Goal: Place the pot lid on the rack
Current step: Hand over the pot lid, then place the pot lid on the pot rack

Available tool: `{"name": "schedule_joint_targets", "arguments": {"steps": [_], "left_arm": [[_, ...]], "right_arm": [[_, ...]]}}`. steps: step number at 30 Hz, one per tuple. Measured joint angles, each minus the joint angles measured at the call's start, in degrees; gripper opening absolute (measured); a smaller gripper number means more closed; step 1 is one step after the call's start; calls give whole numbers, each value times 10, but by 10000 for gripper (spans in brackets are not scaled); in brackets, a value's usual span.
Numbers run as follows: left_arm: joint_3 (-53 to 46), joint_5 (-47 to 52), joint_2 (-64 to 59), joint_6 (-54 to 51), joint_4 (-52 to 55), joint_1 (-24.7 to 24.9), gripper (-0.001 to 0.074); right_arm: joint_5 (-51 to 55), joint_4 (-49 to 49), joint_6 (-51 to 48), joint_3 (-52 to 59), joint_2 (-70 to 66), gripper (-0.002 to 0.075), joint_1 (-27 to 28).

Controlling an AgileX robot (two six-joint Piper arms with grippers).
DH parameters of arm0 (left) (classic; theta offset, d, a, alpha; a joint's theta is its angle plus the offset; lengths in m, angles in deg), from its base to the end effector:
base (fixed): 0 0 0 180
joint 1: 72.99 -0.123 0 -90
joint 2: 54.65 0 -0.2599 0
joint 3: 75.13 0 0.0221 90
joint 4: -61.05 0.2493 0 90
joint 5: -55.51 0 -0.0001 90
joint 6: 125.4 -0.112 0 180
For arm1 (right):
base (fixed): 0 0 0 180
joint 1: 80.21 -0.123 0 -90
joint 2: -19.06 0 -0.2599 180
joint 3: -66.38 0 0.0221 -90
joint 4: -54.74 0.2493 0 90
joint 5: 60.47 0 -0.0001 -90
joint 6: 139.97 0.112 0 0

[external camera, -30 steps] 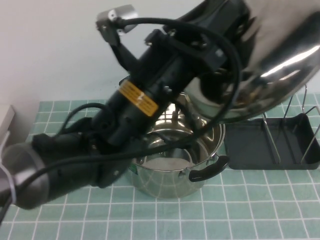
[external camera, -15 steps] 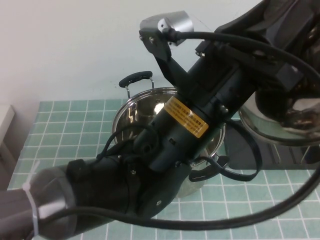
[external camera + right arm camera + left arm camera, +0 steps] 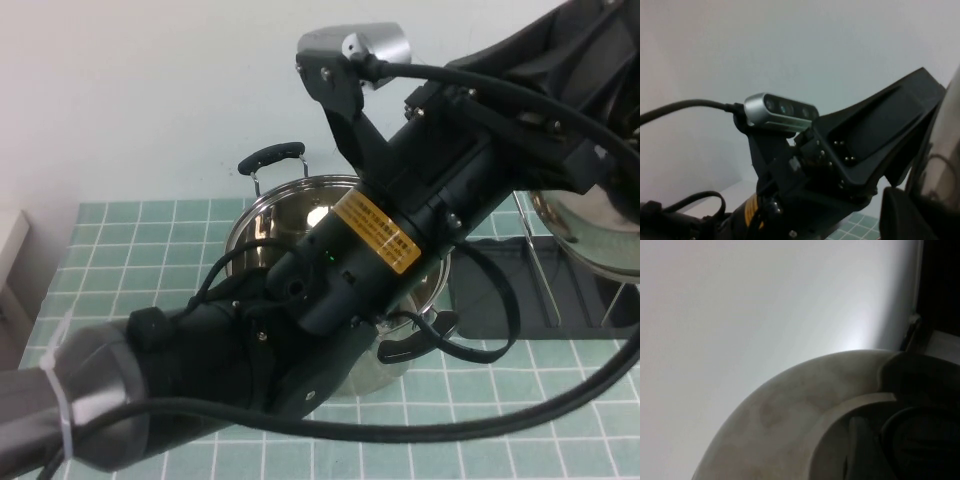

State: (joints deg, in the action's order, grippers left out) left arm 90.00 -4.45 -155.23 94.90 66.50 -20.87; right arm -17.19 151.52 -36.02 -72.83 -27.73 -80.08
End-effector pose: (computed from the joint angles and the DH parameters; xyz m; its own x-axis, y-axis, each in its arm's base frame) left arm 0.2227 -0.3012 0.3543 -0.2300 -0.6939 -0.6824 0.8680 0.1708 -0.4662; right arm 0.1514 0.0760 0.3575 -0.1247 0.2891 -0.9491 -0.6769 0.6747 0.2944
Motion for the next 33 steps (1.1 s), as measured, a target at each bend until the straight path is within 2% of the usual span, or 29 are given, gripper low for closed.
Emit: {"name": "schedule_joint_targets", "arguments": {"steps": [4, 5, 10, 14, 17, 20, 22, 23, 27, 30, 33], "left_arm": [[2, 23, 1, 12, -1, -1, 336], [4, 29, 1, 12, -1, -1, 358], [4, 85, 2, -15, 41, 3, 557], [4, 167, 22, -44, 53, 4, 593], [4, 272, 55, -90, 51, -2, 514], [3, 401, 104, -117, 51, -20, 327], [3, 489, 141, -125, 50, -38, 157], [3, 532, 159, -129, 50, -47, 104], [3, 671, 214, -145, 52, -75, 21], [0, 758, 240, -154, 57, -82, 6], [-18, 789, 261, -155, 58, -82, 3]], "right_arm": [[-5, 0, -15, 0, -2, 112, 0], [-5, 0, -23, 0, -4, 111, 0], [-55, -1, -77, -1, -26, 28, 0], [-77, -1, -106, -18, -72, 21, 1], [-75, -2, -124, -45, -120, 20, 1], [-63, -2, -132, -75, -173, 19, 1], [-48, -2, -137, -98, -217, 19, 1], [-42, -2, -140, -111, -235, 19, 1], [-9, -2, -141, -158, -323, 19, 1], [7, -2, -137, -187, -386, 19, 1], [9, -2, -128, -206, -434, 19, 1]]}}
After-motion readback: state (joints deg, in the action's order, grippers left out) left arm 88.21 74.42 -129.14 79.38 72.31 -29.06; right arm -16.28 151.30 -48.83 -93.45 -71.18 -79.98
